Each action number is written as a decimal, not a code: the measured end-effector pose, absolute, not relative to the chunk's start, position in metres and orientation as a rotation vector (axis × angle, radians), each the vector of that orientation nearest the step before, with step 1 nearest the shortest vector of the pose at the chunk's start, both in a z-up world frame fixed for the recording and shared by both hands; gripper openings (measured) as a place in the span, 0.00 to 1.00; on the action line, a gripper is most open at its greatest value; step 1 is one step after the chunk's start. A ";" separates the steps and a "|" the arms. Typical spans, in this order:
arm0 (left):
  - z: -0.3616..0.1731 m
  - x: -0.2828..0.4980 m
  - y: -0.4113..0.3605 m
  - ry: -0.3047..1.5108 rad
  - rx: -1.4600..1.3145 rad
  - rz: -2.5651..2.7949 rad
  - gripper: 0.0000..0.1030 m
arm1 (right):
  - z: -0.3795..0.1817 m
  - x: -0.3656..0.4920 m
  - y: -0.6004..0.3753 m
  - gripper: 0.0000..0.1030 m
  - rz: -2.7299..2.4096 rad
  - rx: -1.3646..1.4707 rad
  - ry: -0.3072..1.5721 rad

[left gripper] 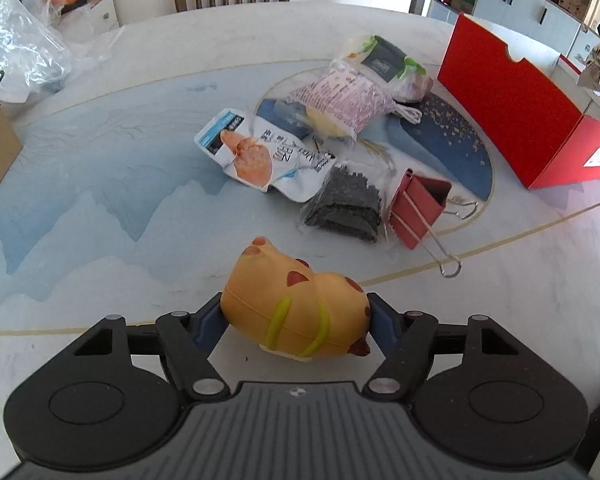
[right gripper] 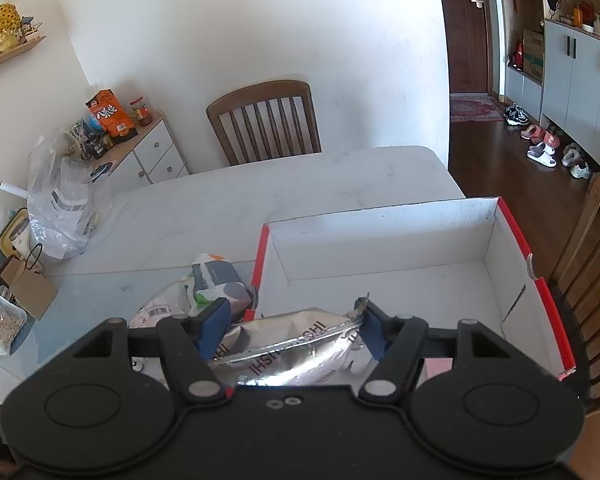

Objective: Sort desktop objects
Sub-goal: 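Lift the silver bag with the right tool while the left tool grasps the yellow squishy toy, then carry the silver bag and yellow toy over the red box with both tools, then open both tools to drop the silver bag and yellow toy into the box, then move both tools back from the box toward the items on the blue mat, then grasp the white-blue snack packet with the left tool while the right tool grasps the pink binder clip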

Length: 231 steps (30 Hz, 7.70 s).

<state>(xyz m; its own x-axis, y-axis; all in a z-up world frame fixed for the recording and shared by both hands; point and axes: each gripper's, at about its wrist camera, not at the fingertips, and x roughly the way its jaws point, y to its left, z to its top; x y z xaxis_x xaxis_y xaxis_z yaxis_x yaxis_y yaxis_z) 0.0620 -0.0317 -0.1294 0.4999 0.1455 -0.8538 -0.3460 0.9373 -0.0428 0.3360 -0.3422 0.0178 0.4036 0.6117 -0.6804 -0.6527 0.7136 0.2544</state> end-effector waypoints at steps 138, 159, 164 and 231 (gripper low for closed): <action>-0.018 0.287 -0.209 0.869 -0.120 -0.216 0.77 | -0.003 0.405 -0.372 0.80 0.786 -0.077 0.929; -0.004 0.191 -0.127 0.771 -0.157 -0.195 0.77 | 0.020 0.310 -0.338 0.81 0.766 -0.079 0.824; -0.003 0.170 -0.103 0.754 -0.164 -0.186 0.77 | 0.019 0.281 -0.320 0.81 0.770 -0.088 0.817; -0.151 0.149 0.066 0.895 -0.179 -0.101 0.98 | -0.107 0.178 -0.163 0.39 0.924 -0.432 0.967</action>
<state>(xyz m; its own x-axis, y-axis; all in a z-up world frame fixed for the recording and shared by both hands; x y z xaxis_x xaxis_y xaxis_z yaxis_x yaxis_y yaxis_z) 0.1489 0.0664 -0.1510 0.6219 -0.1616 -0.7662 0.0124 0.9804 -0.1968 0.1780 -0.1634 -0.1070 0.2432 0.4717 -0.8475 -0.8254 0.5596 0.0745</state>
